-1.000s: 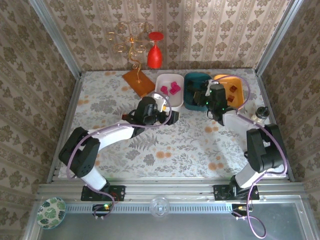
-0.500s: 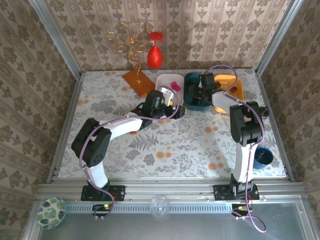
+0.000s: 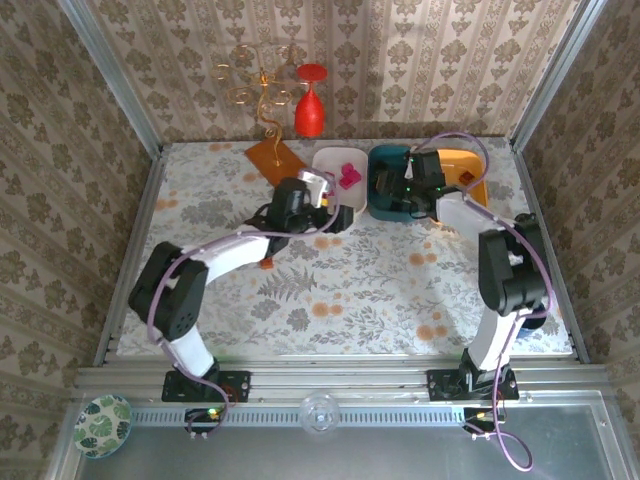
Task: Sort the legos into containers by color
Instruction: Place the lego in the container, then move the lego to the center of the table.
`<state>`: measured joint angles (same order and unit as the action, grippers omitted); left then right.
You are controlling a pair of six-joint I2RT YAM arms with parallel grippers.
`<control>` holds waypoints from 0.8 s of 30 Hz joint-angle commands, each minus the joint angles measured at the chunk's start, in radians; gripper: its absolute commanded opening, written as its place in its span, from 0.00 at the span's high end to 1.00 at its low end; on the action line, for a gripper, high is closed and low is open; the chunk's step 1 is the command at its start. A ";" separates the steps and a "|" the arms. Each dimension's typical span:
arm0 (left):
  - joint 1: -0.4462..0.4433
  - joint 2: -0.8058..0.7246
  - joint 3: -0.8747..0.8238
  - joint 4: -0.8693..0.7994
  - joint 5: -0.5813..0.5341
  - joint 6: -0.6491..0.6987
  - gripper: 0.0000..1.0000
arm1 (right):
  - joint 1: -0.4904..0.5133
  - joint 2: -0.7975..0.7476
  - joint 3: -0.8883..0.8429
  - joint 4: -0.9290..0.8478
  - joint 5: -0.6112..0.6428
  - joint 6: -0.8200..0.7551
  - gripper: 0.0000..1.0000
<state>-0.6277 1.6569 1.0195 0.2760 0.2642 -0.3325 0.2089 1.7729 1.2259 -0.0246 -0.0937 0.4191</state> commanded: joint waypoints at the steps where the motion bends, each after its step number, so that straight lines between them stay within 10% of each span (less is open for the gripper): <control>1: 0.073 -0.150 -0.118 -0.014 -0.020 -0.023 0.10 | 0.084 -0.114 -0.067 0.078 -0.023 -0.048 0.27; 11: 0.349 -0.497 -0.464 -0.165 -0.145 -0.112 0.12 | 0.470 -0.118 -0.148 0.173 0.047 -0.216 0.21; 24: 0.239 -0.290 -0.412 -0.296 -0.263 -0.077 0.15 | 0.556 -0.109 -0.294 0.259 0.106 -0.187 0.18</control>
<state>-0.3653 1.3354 0.5652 0.0158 0.0486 -0.4191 0.7662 1.6901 0.9600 0.1673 -0.0048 0.2340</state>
